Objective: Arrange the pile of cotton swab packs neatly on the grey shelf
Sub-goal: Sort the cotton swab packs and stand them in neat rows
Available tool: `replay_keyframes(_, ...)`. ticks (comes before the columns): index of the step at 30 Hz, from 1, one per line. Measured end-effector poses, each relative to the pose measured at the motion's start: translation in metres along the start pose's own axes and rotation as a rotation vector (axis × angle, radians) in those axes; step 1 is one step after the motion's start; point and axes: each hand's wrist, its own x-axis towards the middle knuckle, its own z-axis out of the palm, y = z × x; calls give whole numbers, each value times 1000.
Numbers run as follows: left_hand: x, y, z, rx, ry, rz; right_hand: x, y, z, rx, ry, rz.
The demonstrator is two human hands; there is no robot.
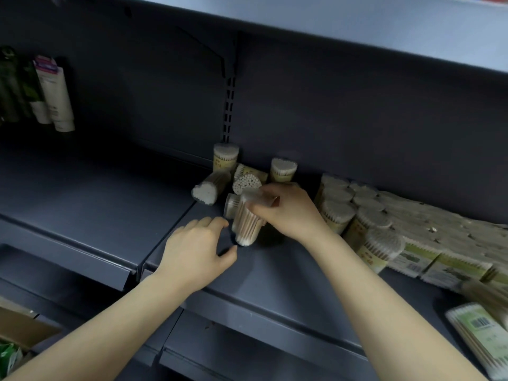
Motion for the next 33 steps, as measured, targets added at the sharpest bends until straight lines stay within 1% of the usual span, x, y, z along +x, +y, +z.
replay_keyframes(3, 1, 9, 0, -2, -26, 8, -5, 5, -11, 2, 33, 30)
replay_keyframes(6, 1, 19, 2, 10, -63, 22, -10, 11, -21, 61, 86, 72)
replay_keyframes(10, 2, 33, 9, 13, -56, 71, -18, 20, -33, 56, 159, 102)
replay_keyframes(13, 3, 46, 13, -6, -35, 116, -26, 27, -43, 50, 167, 121)
replay_keyframes(18, 4, 72, 17, -89, -46, 148, -41, 37, -56, 20, 177, 185)
replay_keyframes(21, 5, 86, 20, -140, -54, 159, -47, 42, -63, 28, 200, 204)
replay_keyframes(23, 5, 94, 23, -167, -57, 160, -51, 45, -67, -11, 202, 217)
replay_keyframes(26, 6, 105, 26, -177, -53, 158, -53, 51, -72, -20, 225, 238)
replay_keyframes(29, 7, 116, 27, -189, -82, 140, -55, 60, -74, 2, 263, 277)
replay_keyframes(33, 9, 129, 28, -215, -65, 118, -59, 67, -75, -27, 297, 293)
